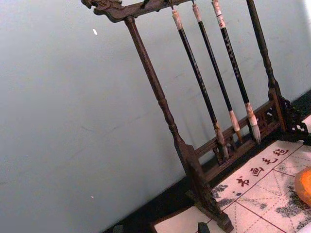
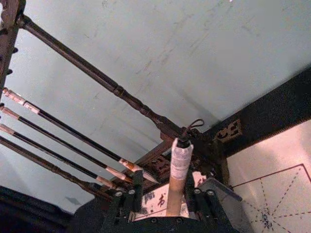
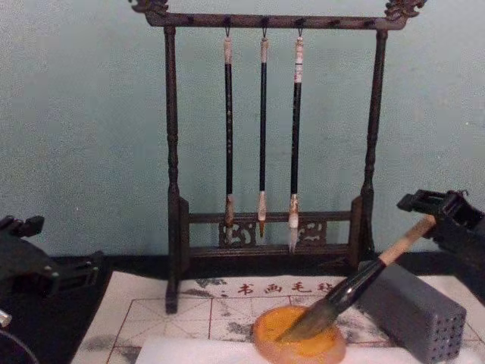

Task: Pick up the brush from the inkstone, write on the paper, then place the brush back to its original position.

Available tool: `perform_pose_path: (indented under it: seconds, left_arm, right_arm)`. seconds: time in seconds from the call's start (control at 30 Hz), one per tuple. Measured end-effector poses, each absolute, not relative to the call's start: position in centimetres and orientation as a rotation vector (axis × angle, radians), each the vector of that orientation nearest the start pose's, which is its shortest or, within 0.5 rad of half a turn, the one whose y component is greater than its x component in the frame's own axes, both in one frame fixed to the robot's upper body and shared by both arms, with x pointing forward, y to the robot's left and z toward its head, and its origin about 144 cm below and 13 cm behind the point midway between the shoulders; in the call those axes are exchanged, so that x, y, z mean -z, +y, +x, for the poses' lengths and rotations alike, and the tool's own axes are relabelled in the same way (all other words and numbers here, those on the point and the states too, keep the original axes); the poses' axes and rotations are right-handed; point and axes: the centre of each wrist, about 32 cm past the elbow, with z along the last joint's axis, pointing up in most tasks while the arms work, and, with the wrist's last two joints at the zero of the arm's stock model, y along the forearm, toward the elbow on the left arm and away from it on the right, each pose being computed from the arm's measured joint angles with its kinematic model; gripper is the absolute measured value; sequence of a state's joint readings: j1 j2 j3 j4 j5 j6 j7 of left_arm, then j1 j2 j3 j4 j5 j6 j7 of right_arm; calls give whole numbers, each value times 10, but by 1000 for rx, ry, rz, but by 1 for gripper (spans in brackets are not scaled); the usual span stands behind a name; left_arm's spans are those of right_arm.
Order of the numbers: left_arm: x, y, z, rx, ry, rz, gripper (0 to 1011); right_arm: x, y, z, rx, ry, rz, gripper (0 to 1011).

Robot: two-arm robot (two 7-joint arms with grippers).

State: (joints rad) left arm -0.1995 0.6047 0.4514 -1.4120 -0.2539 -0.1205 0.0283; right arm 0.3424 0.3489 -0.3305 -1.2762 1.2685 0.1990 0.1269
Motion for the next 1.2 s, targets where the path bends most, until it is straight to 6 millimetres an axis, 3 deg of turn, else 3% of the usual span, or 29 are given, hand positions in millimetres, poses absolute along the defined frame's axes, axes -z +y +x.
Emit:
perform_pose_path:
  seconds: [0.2,0.57,1.2]
  left_arm:
    - [-1140,310,489,-1248,-285,305,1001]
    - [-1140,310,489,-1248,-285,304,1001]
    - [-1140,310,489,-1248,-285,304,1001]
  right_arm:
    - [-1160,-264,544,1104,821,424,702]
    - [-1160,-264,543,1104,820,424,993]
    - [-1158,-267,545,1116,829,425,1000]
